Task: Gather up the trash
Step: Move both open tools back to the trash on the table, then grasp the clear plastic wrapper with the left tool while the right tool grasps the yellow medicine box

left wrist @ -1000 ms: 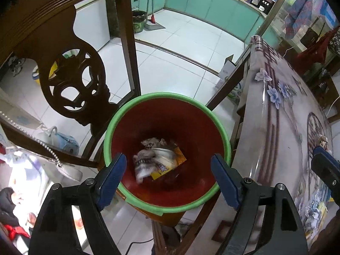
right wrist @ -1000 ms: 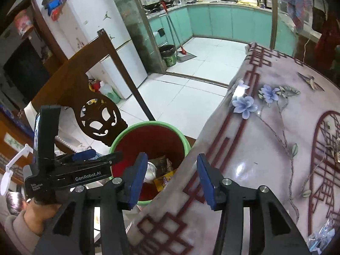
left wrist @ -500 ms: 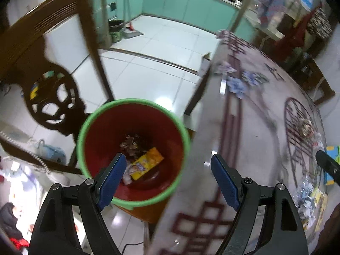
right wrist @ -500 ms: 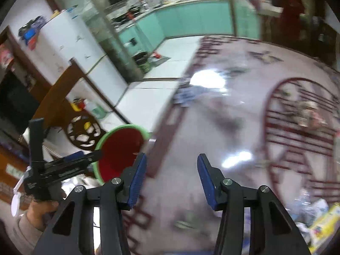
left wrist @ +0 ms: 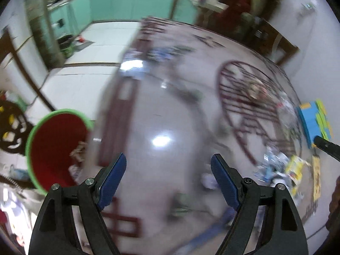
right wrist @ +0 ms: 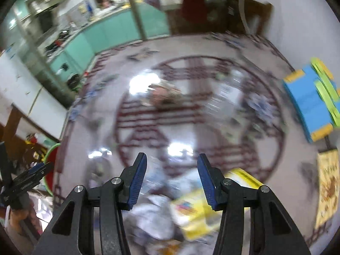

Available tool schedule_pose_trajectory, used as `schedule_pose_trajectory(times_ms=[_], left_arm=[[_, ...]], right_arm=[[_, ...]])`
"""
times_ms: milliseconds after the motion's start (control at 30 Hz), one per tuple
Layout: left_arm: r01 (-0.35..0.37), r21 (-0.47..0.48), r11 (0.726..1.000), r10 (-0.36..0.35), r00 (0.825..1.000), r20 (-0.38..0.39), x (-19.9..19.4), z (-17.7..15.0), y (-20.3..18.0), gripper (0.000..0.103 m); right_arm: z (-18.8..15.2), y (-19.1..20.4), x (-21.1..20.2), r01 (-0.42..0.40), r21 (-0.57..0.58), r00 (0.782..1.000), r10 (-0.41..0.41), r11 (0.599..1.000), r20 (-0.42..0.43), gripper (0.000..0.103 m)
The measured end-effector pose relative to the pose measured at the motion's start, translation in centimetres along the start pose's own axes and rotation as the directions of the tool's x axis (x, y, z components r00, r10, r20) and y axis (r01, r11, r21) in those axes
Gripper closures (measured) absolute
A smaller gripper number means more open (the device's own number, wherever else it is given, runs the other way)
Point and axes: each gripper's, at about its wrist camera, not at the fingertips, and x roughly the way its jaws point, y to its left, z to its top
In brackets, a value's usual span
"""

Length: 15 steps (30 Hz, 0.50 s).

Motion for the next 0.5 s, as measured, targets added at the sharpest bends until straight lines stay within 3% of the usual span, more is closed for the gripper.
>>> schedule_pose_trajectory(times_ms=[133,267,367,500], left_arm=[[0.045,0.071,0.996,-0.042,0.999,-0.034,0.9,-0.9,-4.9,0.021],[0.062,0.12,0.991,-0.054,0.996,-0.067,1.8,-1.6,-8.5,0.021],[0.059,0.148,0.987,-0.048,0.996,-0.072,2.0,-1.9,-10.2,0.021],[0.058,0.161,0.985,-0.045,0.995,-0.086,2.6,-2.2,-12.0,0.021]], right_arm=[[-2.0,-5.3,0.7,0.052,0.161,0.997,-0.042,0.986,-0.064,0.046],[-4.3,-8.1,2.6,0.001,0.292,0.992,0.036,0.957,-0.121,0.046],[-5.4,-8.5,5.0,-0.032,0.326,0.976,0.1,0.945,-0.194,0.046],[-5.5,-8.9,6.7,-0.087,0.333,0.97,0.156,0.939,-0.187,0.047]])
